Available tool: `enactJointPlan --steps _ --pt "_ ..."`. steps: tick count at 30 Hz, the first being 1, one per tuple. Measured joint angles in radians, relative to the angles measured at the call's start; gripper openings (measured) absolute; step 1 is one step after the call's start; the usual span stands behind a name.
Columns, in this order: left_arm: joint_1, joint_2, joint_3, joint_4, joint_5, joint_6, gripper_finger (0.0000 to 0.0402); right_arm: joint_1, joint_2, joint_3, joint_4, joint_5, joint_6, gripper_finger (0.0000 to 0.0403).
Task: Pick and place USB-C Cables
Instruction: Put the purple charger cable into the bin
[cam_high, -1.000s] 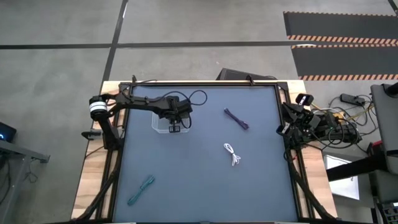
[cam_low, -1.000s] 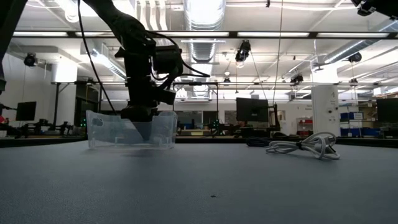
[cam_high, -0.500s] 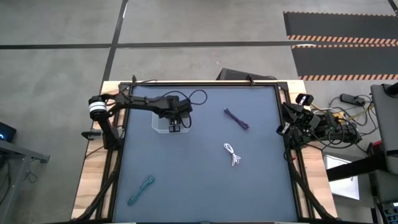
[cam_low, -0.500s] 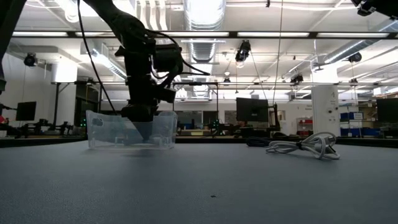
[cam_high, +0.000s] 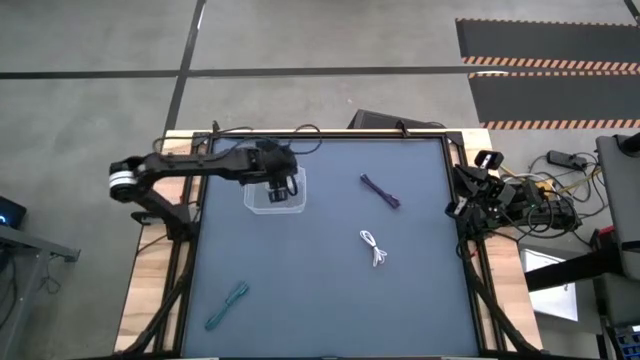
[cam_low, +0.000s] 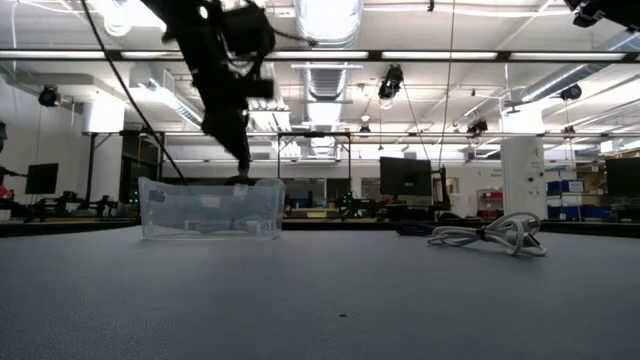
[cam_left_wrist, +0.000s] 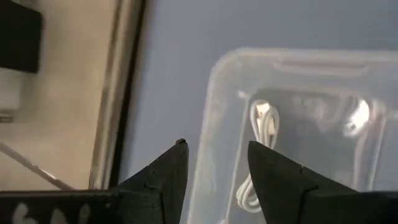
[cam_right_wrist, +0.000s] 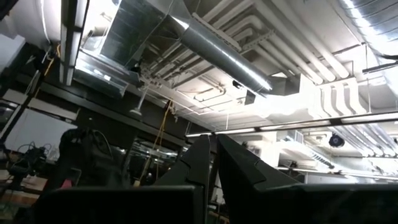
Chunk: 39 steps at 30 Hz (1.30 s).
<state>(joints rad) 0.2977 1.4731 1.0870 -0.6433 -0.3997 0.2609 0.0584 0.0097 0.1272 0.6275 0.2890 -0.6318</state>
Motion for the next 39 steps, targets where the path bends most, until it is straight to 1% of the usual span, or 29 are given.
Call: enactJointPlan --steps 4,8,11,15,18,23,28,32,34,39 --pt "-0.018 -0.093 0.0 0.024 0.0 -0.085 0.015 0.0 0.0 0.0 -0.001 0.0 0.044 0.0022" --pt "-0.054 -0.172 -0.014 0.1 0.01 -0.142 0.015 0.0 0.008 0.0 -0.033 0.0 0.137 0.0022" --pt "-0.086 -0.213 -0.035 0.186 0.016 -0.15 0.0151 0.0 0.037 0.0 -0.029 0.0 0.209 0.0022" --pt "-0.121 -0.254 -0.089 0.349 0.024 -0.147 0.0151 0.0 0.088 0.0 -0.036 0.004 0.294 0.0022" --pt "-0.14 -0.275 -0.135 0.462 0.024 -0.147 0.0151 0.0 0.13 0.0 -0.028 0.052 0.348 0.0022" --pt "-0.151 -0.289 -0.235 0.661 0.026 -0.146 0.0151 0.0 0.204 0.005 -0.025 0.174 0.407 0.0022" --pt "-0.151 -0.29 -0.297 0.781 0.025 -0.145 0.0151 0.0 0.288 0.04 -0.026 0.21 0.439 0.0022" --pt "-0.151 -0.29 -0.306 0.798 0.025 -0.145 0.0151 0.0 0.35 0.09 -0.061 0.214 0.449 0.0022" --pt "-0.151 -0.29 -0.305 0.792 0.025 -0.142 0.0151 0.0 0.38 0.127 -0.117 0.218 0.457 0.0022" --pt "-0.151 -0.29 -0.304 0.792 0.025 -0.14 0.0151 0.0 0.458 0.229 -0.267 0.266 0.484 0.0022"
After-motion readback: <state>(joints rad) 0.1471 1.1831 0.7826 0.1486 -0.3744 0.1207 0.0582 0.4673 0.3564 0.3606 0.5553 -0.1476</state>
